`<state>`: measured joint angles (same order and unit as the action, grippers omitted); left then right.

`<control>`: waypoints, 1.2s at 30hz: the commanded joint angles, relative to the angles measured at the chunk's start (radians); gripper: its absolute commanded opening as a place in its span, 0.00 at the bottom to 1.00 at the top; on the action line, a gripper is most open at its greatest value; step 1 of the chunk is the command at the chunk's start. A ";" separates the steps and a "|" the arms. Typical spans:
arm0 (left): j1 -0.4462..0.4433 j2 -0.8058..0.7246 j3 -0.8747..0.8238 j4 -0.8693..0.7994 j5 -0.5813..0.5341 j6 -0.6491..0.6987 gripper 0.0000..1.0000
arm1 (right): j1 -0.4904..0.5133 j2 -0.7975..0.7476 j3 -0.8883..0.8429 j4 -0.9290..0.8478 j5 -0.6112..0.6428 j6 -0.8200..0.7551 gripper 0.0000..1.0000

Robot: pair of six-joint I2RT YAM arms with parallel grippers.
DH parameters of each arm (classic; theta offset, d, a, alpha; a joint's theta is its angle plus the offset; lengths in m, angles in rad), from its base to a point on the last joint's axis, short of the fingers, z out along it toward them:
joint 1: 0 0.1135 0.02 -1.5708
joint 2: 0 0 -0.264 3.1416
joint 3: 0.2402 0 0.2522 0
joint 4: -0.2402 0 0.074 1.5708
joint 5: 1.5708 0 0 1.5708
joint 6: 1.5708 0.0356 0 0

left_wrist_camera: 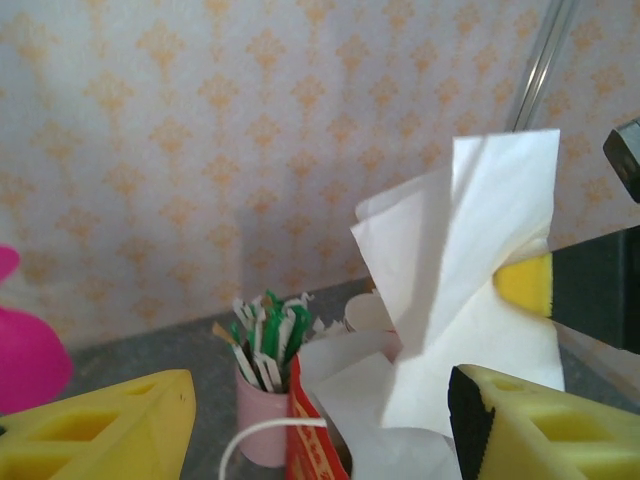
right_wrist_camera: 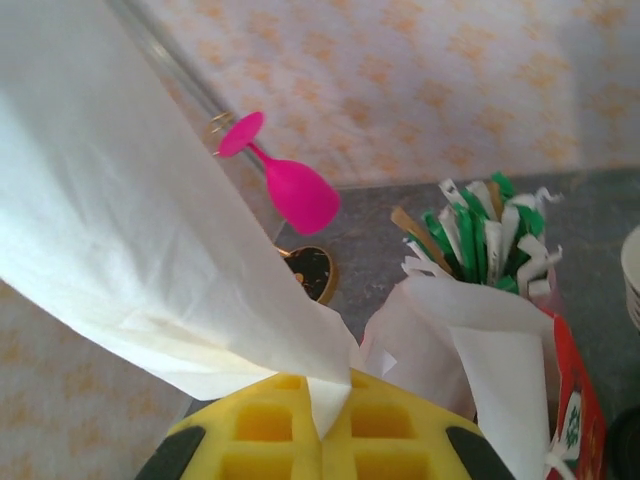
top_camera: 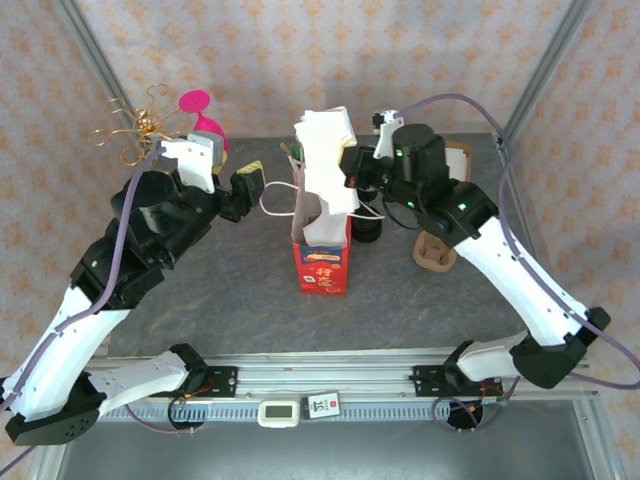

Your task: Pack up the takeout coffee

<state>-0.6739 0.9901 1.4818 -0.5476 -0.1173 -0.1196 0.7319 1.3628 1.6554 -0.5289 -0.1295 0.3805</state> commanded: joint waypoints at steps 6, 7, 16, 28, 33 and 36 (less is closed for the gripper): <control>0.000 -0.010 -0.101 0.008 -0.048 -0.263 0.68 | 0.148 0.149 0.181 -0.280 0.379 0.232 0.00; 0.000 -0.016 -0.114 0.012 -0.046 -0.270 0.68 | 0.154 0.159 0.188 -0.299 0.392 0.240 0.00; 0.000 -0.041 -0.194 0.038 -0.031 -0.319 0.68 | 0.198 0.205 0.202 -0.429 0.457 0.295 0.00; 0.001 -0.022 -0.192 0.040 -0.023 -0.312 0.69 | 0.199 0.261 0.332 -0.605 0.474 0.247 0.00; 0.001 -0.018 -0.188 0.031 -0.016 -0.317 0.69 | 0.198 0.263 0.400 -0.636 0.527 0.239 0.00; 0.001 -0.013 -0.186 0.035 -0.013 -0.318 0.69 | 0.198 0.262 0.322 -0.569 0.408 0.227 0.00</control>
<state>-0.6739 0.9733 1.2930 -0.5407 -0.1383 -0.4225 0.9249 1.6299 2.0045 -1.1057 0.3210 0.6254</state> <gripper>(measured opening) 0.692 0.039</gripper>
